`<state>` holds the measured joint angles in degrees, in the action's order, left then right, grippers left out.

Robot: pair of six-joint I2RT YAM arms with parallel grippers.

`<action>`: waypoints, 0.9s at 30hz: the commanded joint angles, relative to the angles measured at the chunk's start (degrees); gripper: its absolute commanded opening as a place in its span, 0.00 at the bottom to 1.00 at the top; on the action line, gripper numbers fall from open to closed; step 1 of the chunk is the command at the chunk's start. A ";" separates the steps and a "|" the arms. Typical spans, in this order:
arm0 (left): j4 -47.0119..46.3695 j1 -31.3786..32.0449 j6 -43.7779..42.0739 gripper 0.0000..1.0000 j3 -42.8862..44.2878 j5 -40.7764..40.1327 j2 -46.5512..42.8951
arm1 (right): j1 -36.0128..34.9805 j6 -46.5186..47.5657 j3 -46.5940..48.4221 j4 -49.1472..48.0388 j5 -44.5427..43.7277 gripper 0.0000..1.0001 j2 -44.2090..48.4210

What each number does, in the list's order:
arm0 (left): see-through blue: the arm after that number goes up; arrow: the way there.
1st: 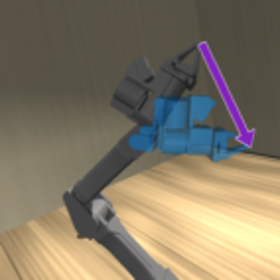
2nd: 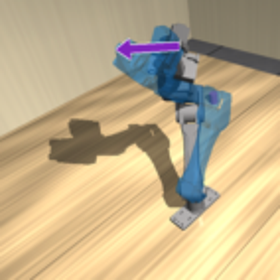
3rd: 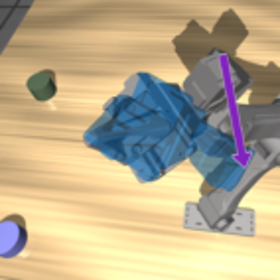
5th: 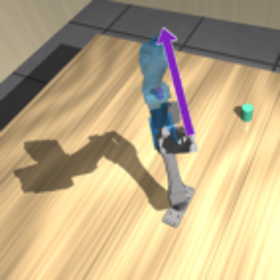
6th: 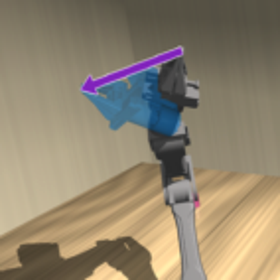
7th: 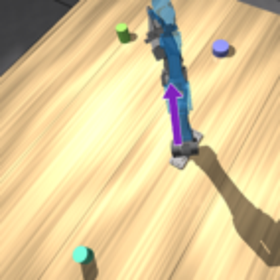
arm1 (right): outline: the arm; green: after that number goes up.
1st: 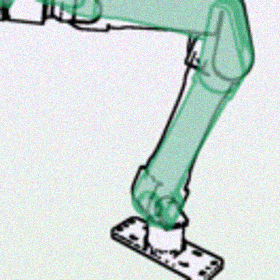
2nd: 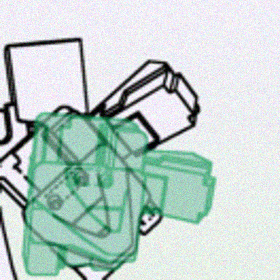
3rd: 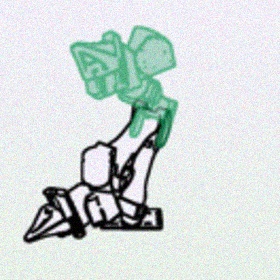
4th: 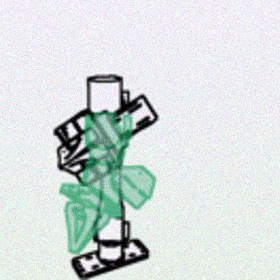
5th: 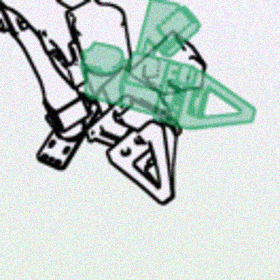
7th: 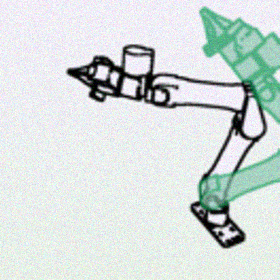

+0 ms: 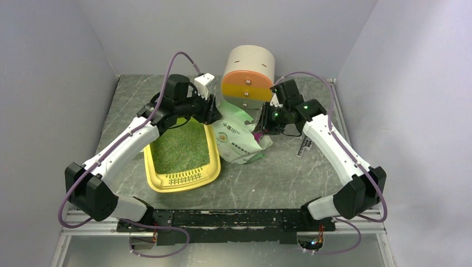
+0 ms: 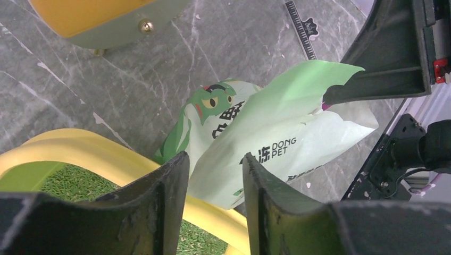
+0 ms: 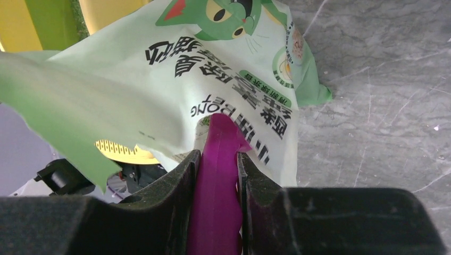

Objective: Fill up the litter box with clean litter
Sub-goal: 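Scoop the cat litter from the cat litter bag.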

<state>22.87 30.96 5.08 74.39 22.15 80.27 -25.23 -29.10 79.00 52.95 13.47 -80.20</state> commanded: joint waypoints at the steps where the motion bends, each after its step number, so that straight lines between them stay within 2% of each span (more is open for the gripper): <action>1: 0.23 -0.13 -1.03 0.41 1.41 -0.06 -0.82 | 0.16 1.20 -0.17 -0.04 -3.76 0.00 -0.33; 5: -0.81 -0.11 -0.29 0.21 1.00 -0.27 -1.05 | -0.03 0.92 1.91 3.45 -12.01 0.00 -0.18; 10: 0.29 -0.11 -0.61 0.05 1.92 1.02 0.41 | -0.75 1.23 0.52 2.75 -10.97 0.00 -0.77; 21: 0.31 -0.12 1.01 0.05 0.15 -1.41 0.06 | -2.97 -3.17 -9.25 -10.20 -1.90 0.00 -2.18; 22: 0.21 -0.11 1.11 0.06 0.12 -1.38 0.06 | -2.96 -3.77 -10.01 -11.55 -1.35 0.00 -1.96; 23: 0.20 -0.11 1.26 0.12 0.08 -1.28 0.18 | -2.98 -4.48 -10.63 -12.85 -1.09 0.00 -1.70; 25: 0.82 -0.11 1.23 0.33 0.36 -1.18 0.51 | -2.93 -5.72 -12.02 -15.57 -0.14 0.00 -0.90; 27: 1.47 -0.11 0.91 0.48 0.66 -1.01 0.82 | -2.85 -7.29 -13.63 -17.99 0.32 0.00 0.25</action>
<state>23.09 30.96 5.91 74.41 21.08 80.66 -27.42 -33.67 69.60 38.72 12.27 -80.18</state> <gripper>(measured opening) 0.381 0.303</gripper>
